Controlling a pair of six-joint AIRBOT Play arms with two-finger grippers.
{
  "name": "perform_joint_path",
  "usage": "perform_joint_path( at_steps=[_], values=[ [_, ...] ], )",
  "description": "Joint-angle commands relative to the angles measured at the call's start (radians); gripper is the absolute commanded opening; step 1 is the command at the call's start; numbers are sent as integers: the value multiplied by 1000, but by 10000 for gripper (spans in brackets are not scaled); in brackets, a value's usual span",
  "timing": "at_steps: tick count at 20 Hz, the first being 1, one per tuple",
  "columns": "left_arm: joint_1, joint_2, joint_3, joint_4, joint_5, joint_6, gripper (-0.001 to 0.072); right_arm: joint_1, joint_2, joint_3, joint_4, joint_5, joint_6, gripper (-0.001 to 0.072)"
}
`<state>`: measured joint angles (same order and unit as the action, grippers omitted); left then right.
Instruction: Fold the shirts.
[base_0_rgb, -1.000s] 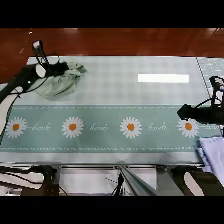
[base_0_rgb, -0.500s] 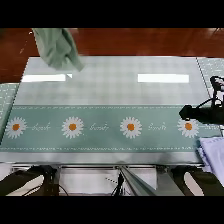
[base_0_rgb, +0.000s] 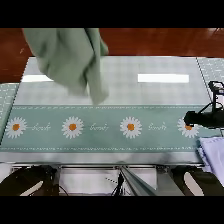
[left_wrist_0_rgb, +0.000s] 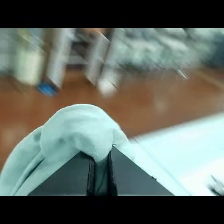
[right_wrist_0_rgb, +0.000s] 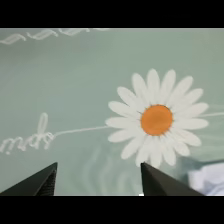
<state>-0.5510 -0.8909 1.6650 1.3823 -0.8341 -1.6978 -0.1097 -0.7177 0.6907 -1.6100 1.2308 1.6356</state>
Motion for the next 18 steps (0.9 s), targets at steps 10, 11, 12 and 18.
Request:
perform_joint_path(
  at_steps=[10, 11, 12, 18],
  values=[
    [-341, -252, -546, -26, 9, -114, 29, 0, 0, 0, -188, 85, -51, 603],
    [-341, -265, -582, -29, 37, -114, 29, 0, 0, 0, -185, 79, -51, 603],
    [-338, -277, -606, -29, 56, -114, 29, 0, 0, 0, -183, 74, -51, 603],
    [-146, -250, -462, -29, -45, -100, 580, 0, 0, 0, -180, 72, -51, 603]
  ],
)
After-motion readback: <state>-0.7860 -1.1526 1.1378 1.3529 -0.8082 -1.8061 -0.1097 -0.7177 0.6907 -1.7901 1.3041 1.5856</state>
